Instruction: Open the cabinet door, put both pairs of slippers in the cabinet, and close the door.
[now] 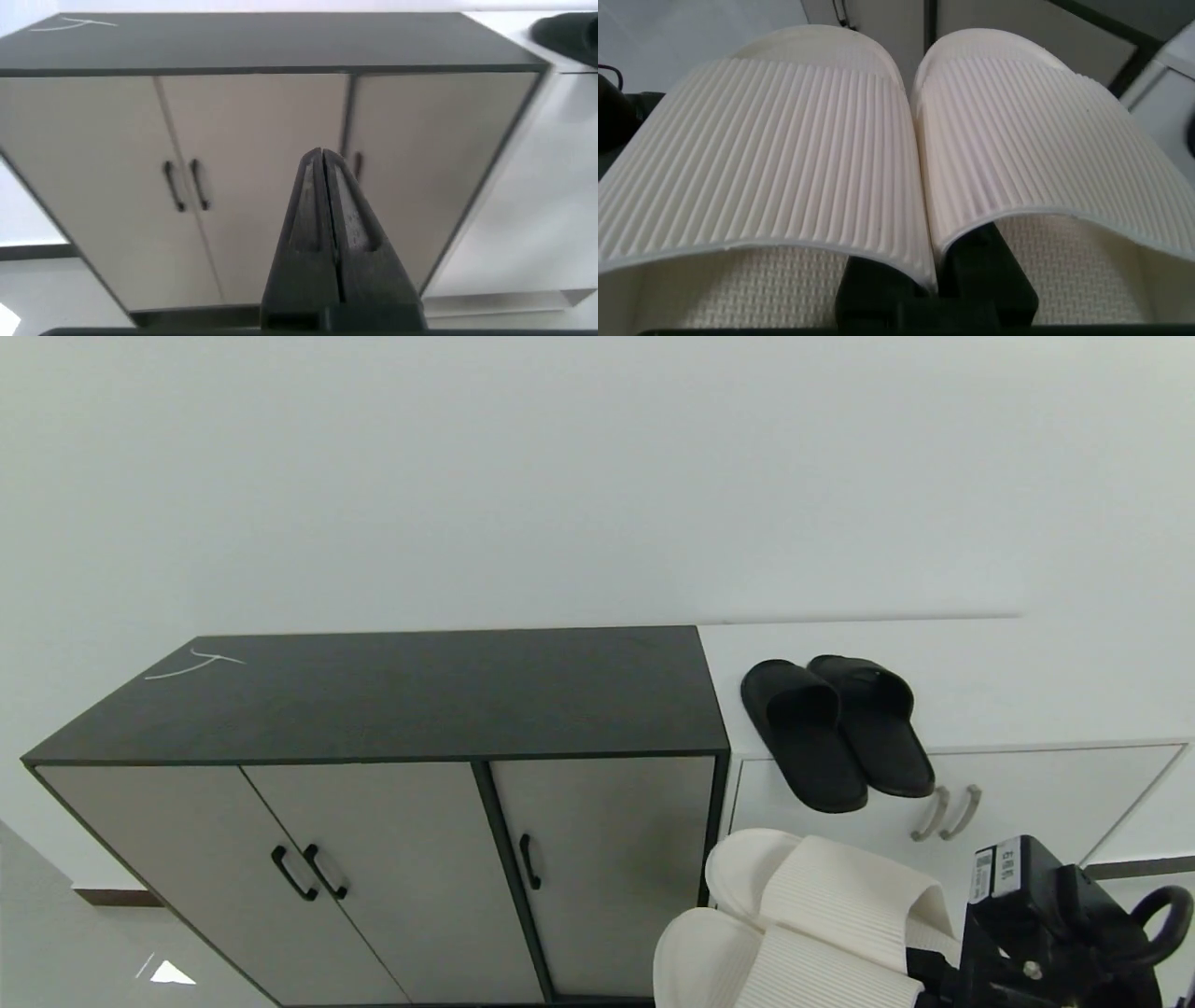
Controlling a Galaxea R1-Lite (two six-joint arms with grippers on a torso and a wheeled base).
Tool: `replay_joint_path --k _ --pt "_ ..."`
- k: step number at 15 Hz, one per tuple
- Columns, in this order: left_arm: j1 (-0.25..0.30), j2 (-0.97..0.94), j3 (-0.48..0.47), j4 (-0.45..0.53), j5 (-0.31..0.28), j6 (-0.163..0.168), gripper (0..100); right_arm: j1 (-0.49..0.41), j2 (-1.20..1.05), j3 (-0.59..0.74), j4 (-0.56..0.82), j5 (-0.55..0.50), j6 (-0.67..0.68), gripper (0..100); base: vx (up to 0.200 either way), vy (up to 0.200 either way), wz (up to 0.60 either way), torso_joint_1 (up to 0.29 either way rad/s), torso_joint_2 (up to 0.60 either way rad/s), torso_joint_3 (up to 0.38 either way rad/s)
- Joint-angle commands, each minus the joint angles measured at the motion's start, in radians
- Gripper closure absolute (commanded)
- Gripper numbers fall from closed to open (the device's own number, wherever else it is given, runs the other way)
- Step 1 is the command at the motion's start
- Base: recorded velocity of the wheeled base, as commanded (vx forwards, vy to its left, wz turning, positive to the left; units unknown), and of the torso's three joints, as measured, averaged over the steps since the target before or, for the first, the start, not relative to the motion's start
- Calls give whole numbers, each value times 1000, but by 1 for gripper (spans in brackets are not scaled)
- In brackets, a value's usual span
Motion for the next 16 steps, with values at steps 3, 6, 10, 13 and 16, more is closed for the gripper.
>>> replay_joint_path --k 3,6,10,13,16 --pt "-1 1 0 0 0 0 100 1 5 3 -5 0 0 100 0 200 0 2 6 1" --pt "0 1 0 0 0 0 100 -1 3 3 -6 0 -2 100 0 200 0 4 4 2" --pt "-1 1 0 0 0 0 100 1 5 5 -6 0 -2 100 0 200 0 4 6 4" --pt "0 1 0 0 1 0 100 1 5 6 -6 0 -2 100 0 200 0 -2 4 2" --pt "-1 1 0 0 1 0 100 1 5 9 -6 0 -2 100 0 200 0 2 2 1"
